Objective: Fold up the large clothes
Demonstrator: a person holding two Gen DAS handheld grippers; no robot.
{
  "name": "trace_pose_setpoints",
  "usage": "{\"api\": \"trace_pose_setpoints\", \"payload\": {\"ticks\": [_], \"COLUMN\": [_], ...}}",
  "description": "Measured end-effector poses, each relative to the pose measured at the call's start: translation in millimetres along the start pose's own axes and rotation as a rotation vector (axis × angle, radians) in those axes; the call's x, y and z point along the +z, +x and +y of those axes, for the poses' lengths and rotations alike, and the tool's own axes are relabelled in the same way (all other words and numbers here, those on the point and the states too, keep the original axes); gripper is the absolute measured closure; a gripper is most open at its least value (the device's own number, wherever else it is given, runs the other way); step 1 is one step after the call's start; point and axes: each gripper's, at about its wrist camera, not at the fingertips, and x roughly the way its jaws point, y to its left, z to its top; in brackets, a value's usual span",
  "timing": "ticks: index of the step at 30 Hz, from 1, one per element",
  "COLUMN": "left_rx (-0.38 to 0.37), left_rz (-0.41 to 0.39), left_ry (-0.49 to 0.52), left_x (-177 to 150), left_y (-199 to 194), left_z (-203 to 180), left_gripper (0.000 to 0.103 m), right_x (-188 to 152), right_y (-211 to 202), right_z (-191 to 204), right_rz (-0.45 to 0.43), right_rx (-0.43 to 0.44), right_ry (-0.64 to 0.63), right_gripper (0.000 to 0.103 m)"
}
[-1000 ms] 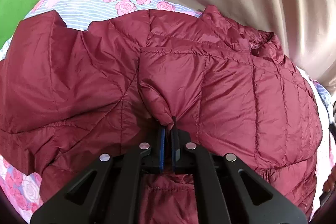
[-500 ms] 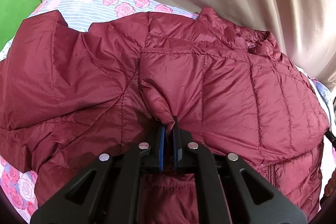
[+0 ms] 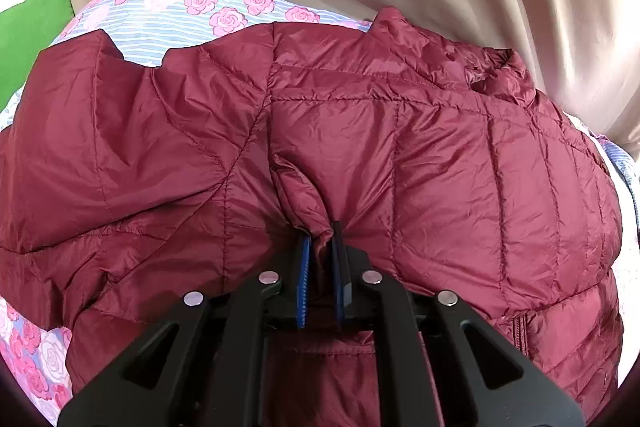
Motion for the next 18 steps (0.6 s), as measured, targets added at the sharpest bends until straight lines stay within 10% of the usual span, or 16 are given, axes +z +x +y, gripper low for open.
{"api": "trace_pose_setpoints", "payload": {"ticks": [4, 8, 18], "left_rx": [-0.016, -0.021, -0.15], "left_rz": [0.0, 0.001, -0.055], "left_ry": [-0.016, -0.02, -0.217], "left_x": [-1, -1, -14], "left_y": [0, 0, -60], "left_z": [2, 4, 69], "left_gripper": [0.092, 0.092, 0.084], "right_x": [-13, -3, -16], "right_y": [63, 35, 23], "right_z": [-3, 4, 16], "right_rz": [0.128, 0.036, 0.118], "right_rx": [-0.104, -0.067, -0.095], "right_ry": [-0.012, 0.01, -0.003], "right_gripper": [0.103, 0.103, 0.098]}}
